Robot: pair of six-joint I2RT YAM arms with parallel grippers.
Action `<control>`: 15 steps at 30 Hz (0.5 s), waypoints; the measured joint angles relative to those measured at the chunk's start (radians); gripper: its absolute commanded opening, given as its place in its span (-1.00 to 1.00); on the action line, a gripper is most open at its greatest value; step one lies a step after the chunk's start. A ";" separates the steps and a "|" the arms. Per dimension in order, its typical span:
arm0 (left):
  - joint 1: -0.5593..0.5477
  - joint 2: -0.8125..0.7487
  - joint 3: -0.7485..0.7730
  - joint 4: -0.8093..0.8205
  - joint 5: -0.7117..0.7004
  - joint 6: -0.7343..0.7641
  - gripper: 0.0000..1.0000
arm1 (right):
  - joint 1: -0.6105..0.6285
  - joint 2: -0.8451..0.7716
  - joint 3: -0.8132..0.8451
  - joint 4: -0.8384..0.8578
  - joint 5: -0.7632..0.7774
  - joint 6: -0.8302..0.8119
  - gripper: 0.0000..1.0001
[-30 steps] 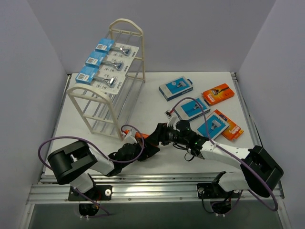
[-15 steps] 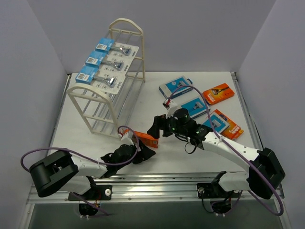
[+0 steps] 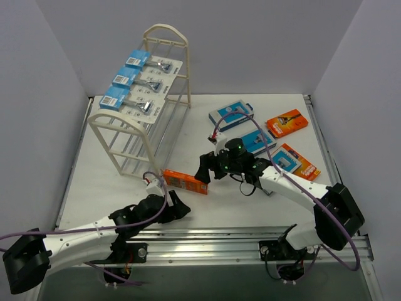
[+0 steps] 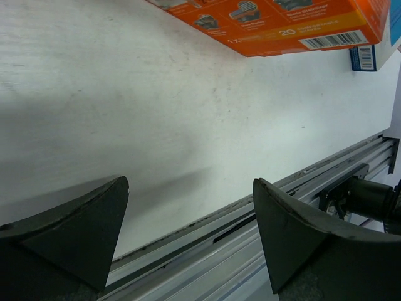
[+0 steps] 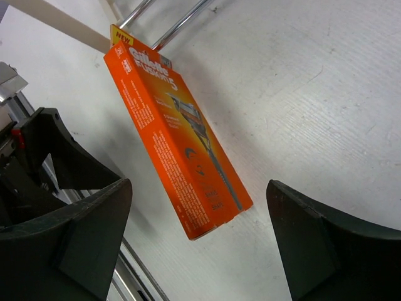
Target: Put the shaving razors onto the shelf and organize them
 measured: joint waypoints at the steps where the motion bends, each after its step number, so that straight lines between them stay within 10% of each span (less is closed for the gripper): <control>1: 0.000 -0.025 0.000 -0.031 -0.005 0.006 0.80 | 0.003 0.002 0.000 0.000 -0.003 -0.003 0.70; 15: 0.000 -0.072 0.000 -0.136 -0.029 0.006 0.82 | 0.057 0.108 0.067 -0.045 -0.008 -0.120 0.75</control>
